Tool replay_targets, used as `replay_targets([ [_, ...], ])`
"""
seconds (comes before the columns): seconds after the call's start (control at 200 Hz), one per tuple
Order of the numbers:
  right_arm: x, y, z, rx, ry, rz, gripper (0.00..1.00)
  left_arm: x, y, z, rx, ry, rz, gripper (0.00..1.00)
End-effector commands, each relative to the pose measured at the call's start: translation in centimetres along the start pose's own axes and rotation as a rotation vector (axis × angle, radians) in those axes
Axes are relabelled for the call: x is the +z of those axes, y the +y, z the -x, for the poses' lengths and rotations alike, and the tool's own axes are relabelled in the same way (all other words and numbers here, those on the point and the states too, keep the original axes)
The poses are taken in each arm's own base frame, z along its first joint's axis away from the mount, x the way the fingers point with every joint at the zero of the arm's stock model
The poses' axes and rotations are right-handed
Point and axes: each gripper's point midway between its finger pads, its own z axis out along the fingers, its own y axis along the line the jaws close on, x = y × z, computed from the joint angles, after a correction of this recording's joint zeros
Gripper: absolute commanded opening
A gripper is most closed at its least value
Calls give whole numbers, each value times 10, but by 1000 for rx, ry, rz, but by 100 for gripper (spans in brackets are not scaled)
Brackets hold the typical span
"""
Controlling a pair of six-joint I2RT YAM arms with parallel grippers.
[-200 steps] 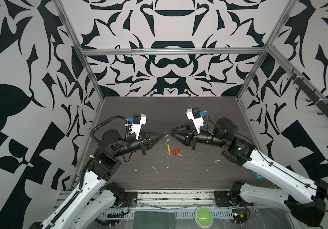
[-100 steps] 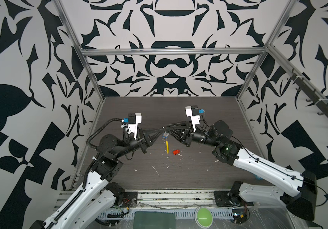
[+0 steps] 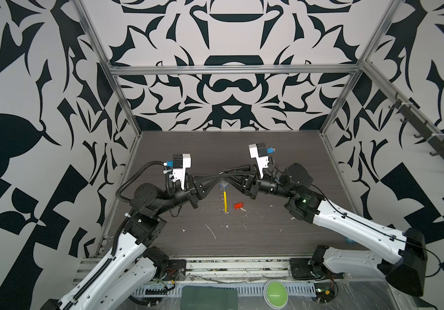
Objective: Remove the keys from the keyring
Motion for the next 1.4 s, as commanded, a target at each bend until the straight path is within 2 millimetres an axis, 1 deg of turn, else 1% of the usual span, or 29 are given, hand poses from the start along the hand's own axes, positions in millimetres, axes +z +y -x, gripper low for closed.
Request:
replay_targets([
  [0.0,-3,16,10,-34,-31,48,19,-3,-8,9,28,-43,-24,0],
  [0.17,-3,21,10,-30,-22,75,8,-2,-5,7,22,-41,-15,0],
  [0.245,-4,21,9,-29,-22,76,0,-1,-4,7,19,-40,-13,0],
  [0.315,-5,22,9,-34,-22,72,0,-1,-3,6,13,-37,-11,0],
  [0.345,-6,21,10,-38,-20,64,0,-1,-3,7,11,-35,-9,6],
  [0.42,-9,20,8,-55,-1,36,0,-1,-2,5,-4,-23,3,32],
  [0.45,-11,19,6,-60,15,22,0,-2,-1,4,-10,-18,10,40],
  [0.49,-12,18,4,-69,40,1,0,-3,-1,3,-19,-9,19,47],
  [0.525,-14,17,1,-82,66,-15,0,-4,-1,2,-28,1,26,49],
  [0.575,-16,16,-4,-93,113,-40,0,-5,-2,1,-39,18,35,49],
  [0.68,-21,16,-9,-124,190,-75,0,-7,-5,-6,-52,75,42,48],
  [0.79,-25,18,-14,-151,270,-96,0,-7,-4,-15,-83,165,64,43],
  [0.83,-26,18,-15,-156,296,-104,0,-6,-5,-19,-94,203,66,40],
  [0.925,-26,21,-17,-163,342,-94,0,-5,-11,-26,-116,288,46,34],
  [1.105,-26,28,-25,-157,441,-53,0,-7,-21,-32,-126,401,18,31],
  [1.265,-27,30,-33,-150,543,-40,0,-6,-22,-42,-160,489,3,26],
  [1.315,-27,29,-33,-153,556,-45,0,-6,-23,-43,-166,503,1,23],
  [1.395,-27,29,-32,-160,564,-56,0,-6,-24,-44,-175,518,-6,23],
])
